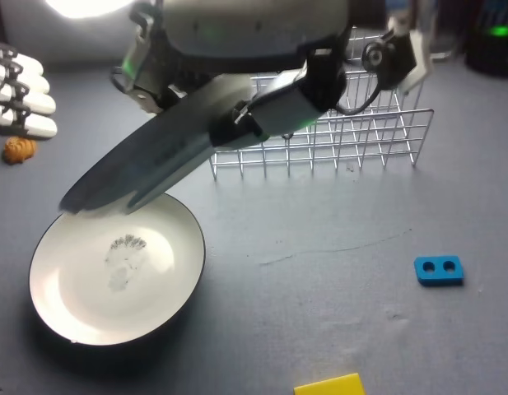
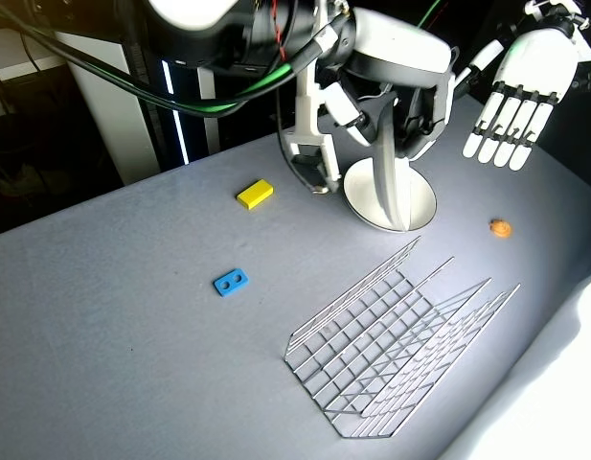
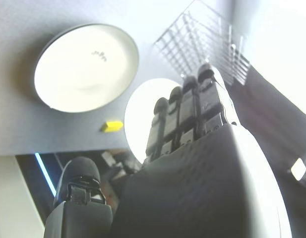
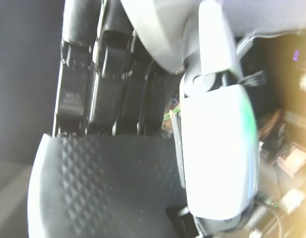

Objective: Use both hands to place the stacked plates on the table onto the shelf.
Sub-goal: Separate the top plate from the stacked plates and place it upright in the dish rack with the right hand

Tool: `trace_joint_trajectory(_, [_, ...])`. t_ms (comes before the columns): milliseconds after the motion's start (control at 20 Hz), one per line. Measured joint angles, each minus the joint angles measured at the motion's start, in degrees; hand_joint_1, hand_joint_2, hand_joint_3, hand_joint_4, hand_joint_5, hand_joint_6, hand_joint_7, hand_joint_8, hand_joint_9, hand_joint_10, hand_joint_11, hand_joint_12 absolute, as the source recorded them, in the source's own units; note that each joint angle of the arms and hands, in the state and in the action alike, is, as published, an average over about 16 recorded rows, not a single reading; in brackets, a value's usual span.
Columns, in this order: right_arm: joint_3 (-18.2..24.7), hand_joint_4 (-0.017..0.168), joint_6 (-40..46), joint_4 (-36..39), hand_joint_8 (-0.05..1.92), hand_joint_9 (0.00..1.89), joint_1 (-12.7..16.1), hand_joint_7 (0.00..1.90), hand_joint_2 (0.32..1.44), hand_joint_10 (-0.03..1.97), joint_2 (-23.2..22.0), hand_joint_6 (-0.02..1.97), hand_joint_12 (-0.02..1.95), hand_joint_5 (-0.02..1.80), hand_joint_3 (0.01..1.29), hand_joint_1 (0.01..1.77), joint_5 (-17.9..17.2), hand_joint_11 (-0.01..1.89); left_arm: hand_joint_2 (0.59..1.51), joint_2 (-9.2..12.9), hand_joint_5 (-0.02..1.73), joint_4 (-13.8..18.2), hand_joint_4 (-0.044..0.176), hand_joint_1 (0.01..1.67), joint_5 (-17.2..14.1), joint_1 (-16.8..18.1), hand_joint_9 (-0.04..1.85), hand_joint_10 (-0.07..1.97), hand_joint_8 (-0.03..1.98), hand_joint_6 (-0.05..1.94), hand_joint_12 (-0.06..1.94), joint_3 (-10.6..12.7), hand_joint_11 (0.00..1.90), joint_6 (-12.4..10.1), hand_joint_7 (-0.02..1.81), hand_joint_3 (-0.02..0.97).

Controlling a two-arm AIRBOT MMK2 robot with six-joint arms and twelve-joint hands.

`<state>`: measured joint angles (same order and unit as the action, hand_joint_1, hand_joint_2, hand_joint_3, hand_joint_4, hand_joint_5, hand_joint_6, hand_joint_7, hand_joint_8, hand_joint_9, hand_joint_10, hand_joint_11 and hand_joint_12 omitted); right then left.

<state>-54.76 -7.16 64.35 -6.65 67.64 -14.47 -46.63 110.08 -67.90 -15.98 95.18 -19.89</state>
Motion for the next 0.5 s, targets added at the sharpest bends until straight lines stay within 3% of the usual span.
trace_joint_trajectory(250, [-1.63,-0.006,19.65,10.42,0.8,1.43,3.75,1.15,0.99,-0.01,-1.17,0.93,0.99,0.89,0.01,1.21,-0.84,1.05,1.185,0.0,0.06,1.04,0.002,0.02,0.46,-1.67,0.02,0.0,0.01,0.01,0.01,-0.05,0.02,-0.27,0.04,0.015])
trace_joint_trajectory(500, [-2.26,-0.007,27.65,12.07,0.81,1.44,6.43,1.15,0.99,-0.01,-2.38,0.93,0.98,0.88,0.01,1.22,2.59,1.05,1.185,-0.02,0.06,1.69,0.002,0.02,0.66,-3.81,0.02,0.0,0.01,0.01,0.01,-0.29,0.02,-0.53,0.03,0.015])
